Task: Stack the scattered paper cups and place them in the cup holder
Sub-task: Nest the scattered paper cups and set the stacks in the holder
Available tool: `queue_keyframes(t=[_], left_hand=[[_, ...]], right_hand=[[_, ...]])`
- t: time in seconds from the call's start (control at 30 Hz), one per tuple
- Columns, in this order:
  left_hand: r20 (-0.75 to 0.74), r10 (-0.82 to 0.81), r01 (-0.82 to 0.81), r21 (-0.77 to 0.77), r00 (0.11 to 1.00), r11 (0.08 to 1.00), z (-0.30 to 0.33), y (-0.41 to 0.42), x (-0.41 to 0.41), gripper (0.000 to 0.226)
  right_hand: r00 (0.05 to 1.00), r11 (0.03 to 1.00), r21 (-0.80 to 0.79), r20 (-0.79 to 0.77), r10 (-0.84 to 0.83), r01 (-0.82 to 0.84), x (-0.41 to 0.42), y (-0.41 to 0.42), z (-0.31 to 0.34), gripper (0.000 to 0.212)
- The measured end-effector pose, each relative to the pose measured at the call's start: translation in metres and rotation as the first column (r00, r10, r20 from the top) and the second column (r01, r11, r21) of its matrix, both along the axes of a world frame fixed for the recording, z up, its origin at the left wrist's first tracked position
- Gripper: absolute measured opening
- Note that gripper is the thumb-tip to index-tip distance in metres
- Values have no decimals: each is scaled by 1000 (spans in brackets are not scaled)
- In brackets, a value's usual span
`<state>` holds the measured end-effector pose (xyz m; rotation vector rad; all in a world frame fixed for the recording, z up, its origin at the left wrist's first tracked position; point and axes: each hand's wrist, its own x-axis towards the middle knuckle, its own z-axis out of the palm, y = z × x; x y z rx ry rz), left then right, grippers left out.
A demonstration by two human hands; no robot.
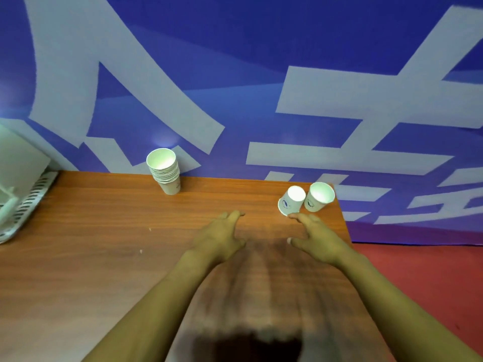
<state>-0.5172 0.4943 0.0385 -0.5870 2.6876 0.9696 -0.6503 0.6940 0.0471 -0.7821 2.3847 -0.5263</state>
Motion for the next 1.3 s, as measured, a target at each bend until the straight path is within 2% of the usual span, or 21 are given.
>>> queue_keyframes(t=[0.2, 0.47, 0.63, 0.7, 0.87, 1.03, 1.2, 1.3], left_hand=[[73, -56, 62, -78, 996, 995, -5, 38, -76, 73], [83, -124, 136, -167, 989, 976, -25, 63, -180, 79], [143, -204, 244, -390, 969, 888, -51, 71, -211, 81], [175, -217, 272, -419, 960, 866, -64, 72, -216, 79], [172, -180, 234, -388, 969, 891, -80, 73, -217, 72], [142, -205, 243, -352, 968, 904, -76, 68, -210, 60], [83, -133, 150, -250, 988, 957, -65, 55, -172, 57], [35, -68, 75, -252, 997, 965, -52, 44, -140, 58]], right_hand=[[995, 997, 11, -69, -74, 75, -71, 32, -14, 71], [979, 991, 20, -156, -130, 134, -146, 36, -42, 79], [980, 984, 105, -152, -129, 146, -172, 22, -60, 102], [982, 980, 129, -133, -135, 152, -178, 18, -67, 104], [984, 982, 98, -92, -150, 159, -181, 16, -78, 95], [980, 980, 101, -121, -159, 171, -171, 18, -70, 73], [982, 982, 111, -128, -136, 150, -151, 24, -46, 71], [983, 984, 116, -140, -120, 136, -130, 24, -29, 70]])
